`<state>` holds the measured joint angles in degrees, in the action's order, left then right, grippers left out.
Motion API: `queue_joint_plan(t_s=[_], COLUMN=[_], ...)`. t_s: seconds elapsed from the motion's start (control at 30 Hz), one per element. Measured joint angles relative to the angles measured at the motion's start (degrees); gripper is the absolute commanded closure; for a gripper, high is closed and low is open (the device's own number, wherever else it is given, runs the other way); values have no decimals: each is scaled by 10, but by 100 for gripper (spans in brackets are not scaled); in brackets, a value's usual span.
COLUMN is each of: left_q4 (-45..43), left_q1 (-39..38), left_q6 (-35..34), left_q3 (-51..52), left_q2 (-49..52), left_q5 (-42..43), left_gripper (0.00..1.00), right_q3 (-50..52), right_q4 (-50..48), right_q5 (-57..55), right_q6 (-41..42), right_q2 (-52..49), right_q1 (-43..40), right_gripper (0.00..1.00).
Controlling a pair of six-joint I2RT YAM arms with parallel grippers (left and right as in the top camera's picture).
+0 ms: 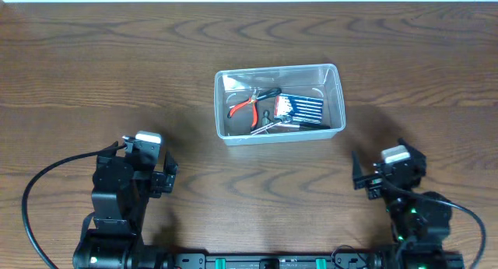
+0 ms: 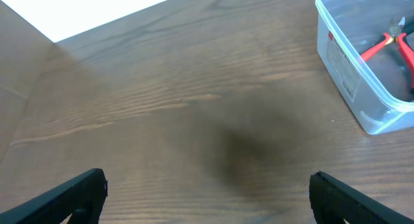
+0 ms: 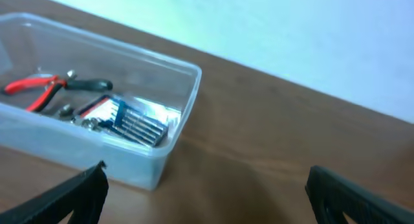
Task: Pack container
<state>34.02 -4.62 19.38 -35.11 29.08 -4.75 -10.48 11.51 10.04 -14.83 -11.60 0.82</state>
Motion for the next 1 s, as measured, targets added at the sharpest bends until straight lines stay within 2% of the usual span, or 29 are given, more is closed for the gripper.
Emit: queue_joint_plan(t_s=[0.17, 0.53, 1.0], left_q4=[0, 0, 0], left_q1=[0, 0, 0], left_q6=[0, 0, 0], left_q3=[0, 0, 0], left_q2=[0, 0, 0], left_q5=[0, 0, 0], left_gripper=[2, 2, 2], right_q3=[67, 98, 98], right_q4=[-83, -73, -73], right_q5=[-21, -96, -105], right_q6=[0, 55, 84], right_q2=[4, 59, 62], right_q1=[6, 7, 7], right_gripper=[1, 1, 1])
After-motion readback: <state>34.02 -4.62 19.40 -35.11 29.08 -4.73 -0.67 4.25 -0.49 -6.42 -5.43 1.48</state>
